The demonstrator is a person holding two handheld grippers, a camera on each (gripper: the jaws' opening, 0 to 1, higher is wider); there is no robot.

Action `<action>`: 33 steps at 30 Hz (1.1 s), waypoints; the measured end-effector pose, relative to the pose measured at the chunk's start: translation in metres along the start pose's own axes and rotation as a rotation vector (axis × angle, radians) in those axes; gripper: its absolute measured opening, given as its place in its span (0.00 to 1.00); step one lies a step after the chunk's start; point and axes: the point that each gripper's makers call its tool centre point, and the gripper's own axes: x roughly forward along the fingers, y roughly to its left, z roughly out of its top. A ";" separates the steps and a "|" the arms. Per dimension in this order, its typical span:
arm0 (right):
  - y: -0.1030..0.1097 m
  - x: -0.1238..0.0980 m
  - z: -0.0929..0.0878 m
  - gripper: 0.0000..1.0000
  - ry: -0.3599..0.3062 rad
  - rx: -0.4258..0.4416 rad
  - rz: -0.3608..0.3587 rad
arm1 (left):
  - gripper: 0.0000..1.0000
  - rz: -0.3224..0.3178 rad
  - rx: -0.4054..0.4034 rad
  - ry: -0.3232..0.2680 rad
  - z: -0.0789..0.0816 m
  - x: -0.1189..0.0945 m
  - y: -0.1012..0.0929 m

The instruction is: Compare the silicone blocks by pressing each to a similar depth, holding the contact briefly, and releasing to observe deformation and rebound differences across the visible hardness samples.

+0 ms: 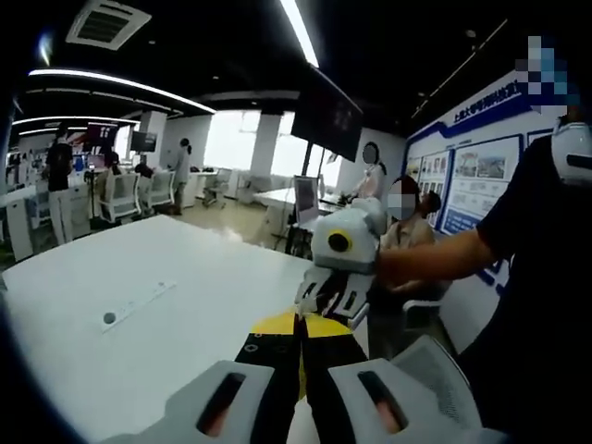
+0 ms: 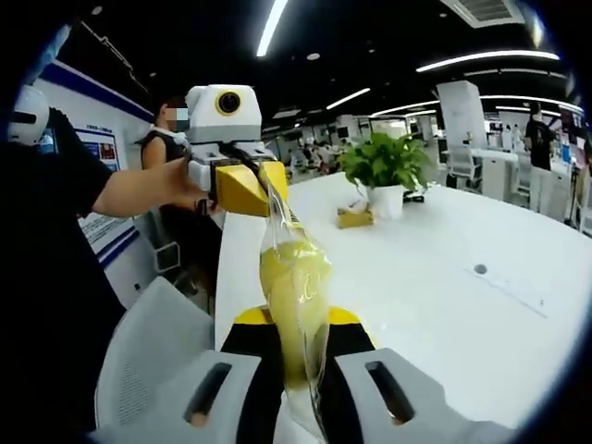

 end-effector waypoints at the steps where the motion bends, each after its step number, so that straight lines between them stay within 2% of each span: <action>1: 0.001 -0.001 0.000 0.05 0.003 -0.002 0.002 | 0.00 -0.001 -0.002 -0.001 0.000 0.000 0.000; 4: 0.002 -0.004 0.002 0.05 -0.008 -0.012 0.003 | 0.00 -0.023 -0.007 -0.016 0.003 -0.001 -0.006; 8: 0.003 -0.004 0.003 0.06 -0.007 -0.004 0.005 | 0.00 -0.016 -0.015 -0.032 0.005 0.000 -0.005; 18: 0.008 -0.006 -0.004 0.06 0.013 0.005 0.020 | 0.00 -0.033 0.012 -0.004 0.000 0.003 -0.008; 25: 0.007 -0.008 0.002 0.11 -0.029 0.069 0.019 | 0.00 -0.003 0.005 -0.028 0.008 0.002 -0.009; 30: 0.007 -0.012 0.004 0.15 -0.063 0.051 0.011 | 0.00 -0.026 -0.058 -0.040 0.011 0.005 -0.012; 33: 0.007 -0.013 0.002 0.17 -0.062 0.065 0.008 | 0.00 -0.028 -0.053 -0.035 0.011 0.010 -0.013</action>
